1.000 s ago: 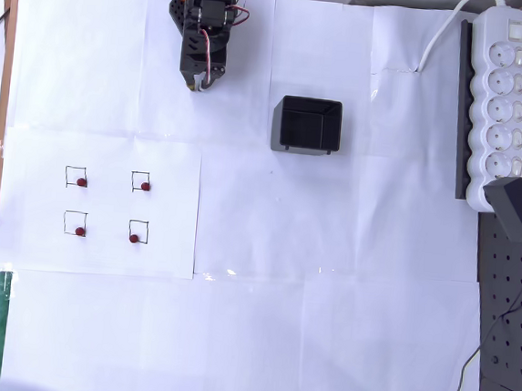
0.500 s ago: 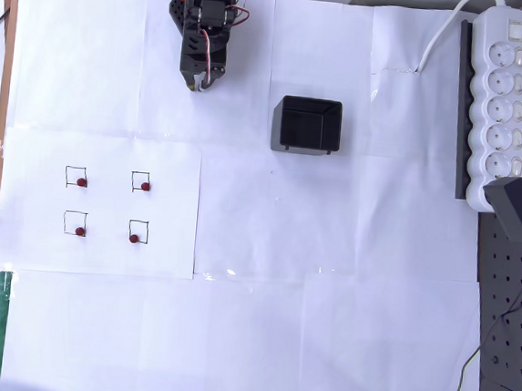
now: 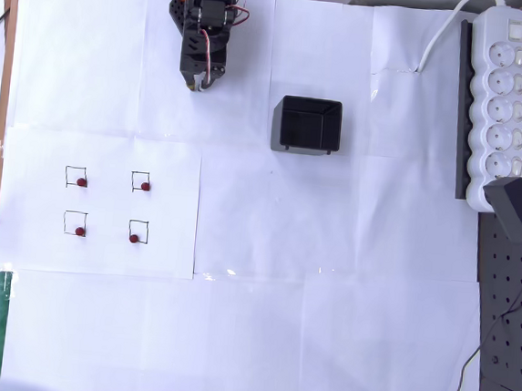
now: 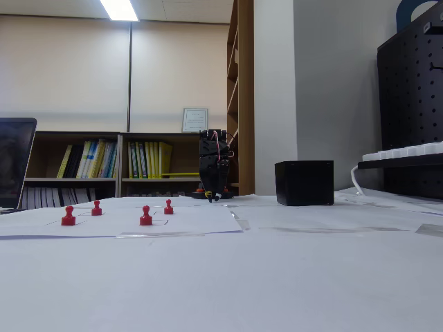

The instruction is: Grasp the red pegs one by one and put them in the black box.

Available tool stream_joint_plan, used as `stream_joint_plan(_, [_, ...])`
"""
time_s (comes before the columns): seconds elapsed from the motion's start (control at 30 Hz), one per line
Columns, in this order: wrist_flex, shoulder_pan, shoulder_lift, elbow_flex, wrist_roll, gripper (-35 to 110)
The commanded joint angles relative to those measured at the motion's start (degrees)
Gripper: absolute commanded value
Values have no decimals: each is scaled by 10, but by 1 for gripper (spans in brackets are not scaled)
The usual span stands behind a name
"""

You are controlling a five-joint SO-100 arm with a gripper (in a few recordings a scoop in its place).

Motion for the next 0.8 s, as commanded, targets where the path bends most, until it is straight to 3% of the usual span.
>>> stream_joint_plan(0.0, [4, -5, -8, -6, -3, 0])
stream_joint_plan(0.3, [0, -4, -8, -6, -39, 0])
stream_joint_plan(0.5, [-40, 30, 62, -6, 13, 3])
stream_joint_plan(0.53, [-65, 44, 83, -6, 72, 3])
stream_joint_plan(0.57, [-104, 62, 103, -6, 201, 3])
stream_joint_plan(0.77, [-468, 119, 300, -5, 153, 6])
